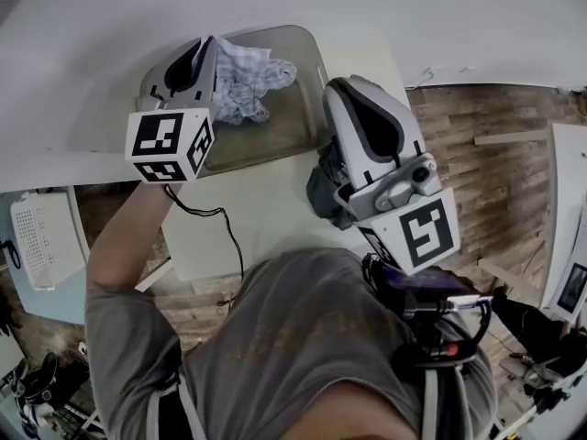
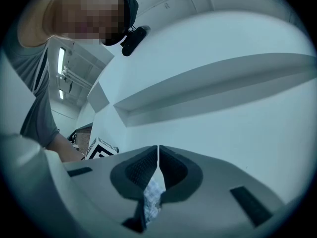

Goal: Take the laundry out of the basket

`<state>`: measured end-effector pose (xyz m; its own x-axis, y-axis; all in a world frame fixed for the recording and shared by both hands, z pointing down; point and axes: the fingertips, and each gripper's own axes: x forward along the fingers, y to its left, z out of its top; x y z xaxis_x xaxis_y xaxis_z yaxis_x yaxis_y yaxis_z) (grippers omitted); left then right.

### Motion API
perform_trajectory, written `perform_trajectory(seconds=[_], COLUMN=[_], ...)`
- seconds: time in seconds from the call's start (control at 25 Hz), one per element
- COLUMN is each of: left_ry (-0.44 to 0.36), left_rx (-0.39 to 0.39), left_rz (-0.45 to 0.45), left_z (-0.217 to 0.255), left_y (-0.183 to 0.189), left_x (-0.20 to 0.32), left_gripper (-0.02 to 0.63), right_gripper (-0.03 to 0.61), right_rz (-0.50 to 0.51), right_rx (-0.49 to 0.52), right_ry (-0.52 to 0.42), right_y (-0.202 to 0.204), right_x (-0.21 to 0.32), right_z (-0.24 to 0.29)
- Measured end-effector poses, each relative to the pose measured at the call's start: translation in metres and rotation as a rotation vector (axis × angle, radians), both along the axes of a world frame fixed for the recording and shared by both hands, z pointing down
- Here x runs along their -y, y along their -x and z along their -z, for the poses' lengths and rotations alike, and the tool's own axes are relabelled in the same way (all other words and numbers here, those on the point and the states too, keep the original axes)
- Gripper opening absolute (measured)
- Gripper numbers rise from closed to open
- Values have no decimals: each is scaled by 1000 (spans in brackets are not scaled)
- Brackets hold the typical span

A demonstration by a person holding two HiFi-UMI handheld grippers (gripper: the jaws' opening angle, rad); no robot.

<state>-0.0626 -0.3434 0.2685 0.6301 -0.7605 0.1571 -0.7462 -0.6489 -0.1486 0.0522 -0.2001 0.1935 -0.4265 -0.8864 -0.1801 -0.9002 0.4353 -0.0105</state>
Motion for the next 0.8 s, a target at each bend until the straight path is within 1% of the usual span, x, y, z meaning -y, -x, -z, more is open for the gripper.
perform_trajectory(seconds=[0.28, 0.52, 0.8], left_ry=[-80, -134, -206], left_rx=[-67, -130, -176], left_rz=[34, 58, 75], left_z=[37, 81, 130], left_y=[7, 20, 30], left_x=[-11, -24, -45], left_gripper=[12, 12, 12], right_gripper=[15, 15, 15], right_rz=[-8, -1, 17], right_rx=[5, 3, 7], right_ry=[-3, -18, -39], right_y=[-8, -3, -8], right_x=[-24, -47, -73], right_z=[-6, 1, 0])
